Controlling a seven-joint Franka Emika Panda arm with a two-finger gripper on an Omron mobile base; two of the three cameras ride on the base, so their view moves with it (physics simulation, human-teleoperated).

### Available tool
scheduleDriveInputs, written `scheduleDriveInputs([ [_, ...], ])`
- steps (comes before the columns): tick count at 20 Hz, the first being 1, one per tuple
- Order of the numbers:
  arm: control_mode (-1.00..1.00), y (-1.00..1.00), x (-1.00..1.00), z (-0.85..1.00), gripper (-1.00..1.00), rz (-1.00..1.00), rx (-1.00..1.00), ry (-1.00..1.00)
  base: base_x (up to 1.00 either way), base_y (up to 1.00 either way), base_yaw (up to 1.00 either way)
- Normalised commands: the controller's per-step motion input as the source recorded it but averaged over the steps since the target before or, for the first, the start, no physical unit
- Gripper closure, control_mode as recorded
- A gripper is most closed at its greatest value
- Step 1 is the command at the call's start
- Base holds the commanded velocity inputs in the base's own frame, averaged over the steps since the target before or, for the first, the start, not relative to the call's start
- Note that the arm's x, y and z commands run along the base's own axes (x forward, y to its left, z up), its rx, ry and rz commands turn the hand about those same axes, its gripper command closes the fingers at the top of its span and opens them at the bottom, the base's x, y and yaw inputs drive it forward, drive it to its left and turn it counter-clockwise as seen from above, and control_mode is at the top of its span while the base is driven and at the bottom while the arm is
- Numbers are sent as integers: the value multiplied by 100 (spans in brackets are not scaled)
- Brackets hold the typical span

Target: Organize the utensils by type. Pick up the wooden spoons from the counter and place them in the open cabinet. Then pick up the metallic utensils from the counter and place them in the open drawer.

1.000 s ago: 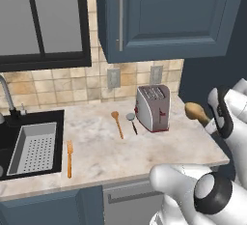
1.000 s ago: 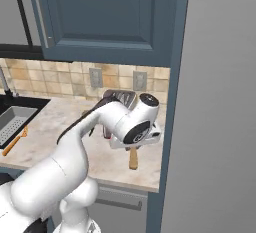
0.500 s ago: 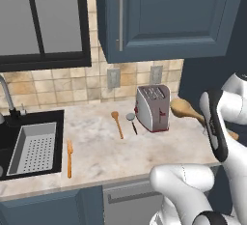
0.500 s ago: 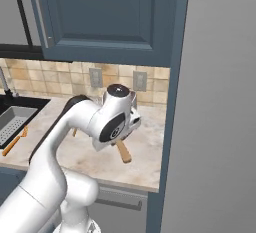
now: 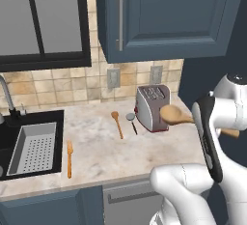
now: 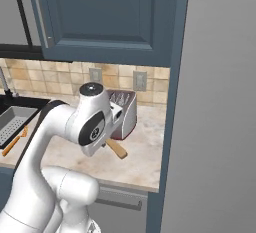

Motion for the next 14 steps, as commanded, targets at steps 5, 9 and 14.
scheduleDriveInputs([
  [5, -100, 1, 0, 0, 100, 0, 0, 0, 0, 0, 0],
  [9, -100, 0, 0, 0, 100, 0, 0, 0, 0, 0, 0],
  [14, -100, 0, 0, 0, 100, 0, 0, 0, 0, 0, 0],
])
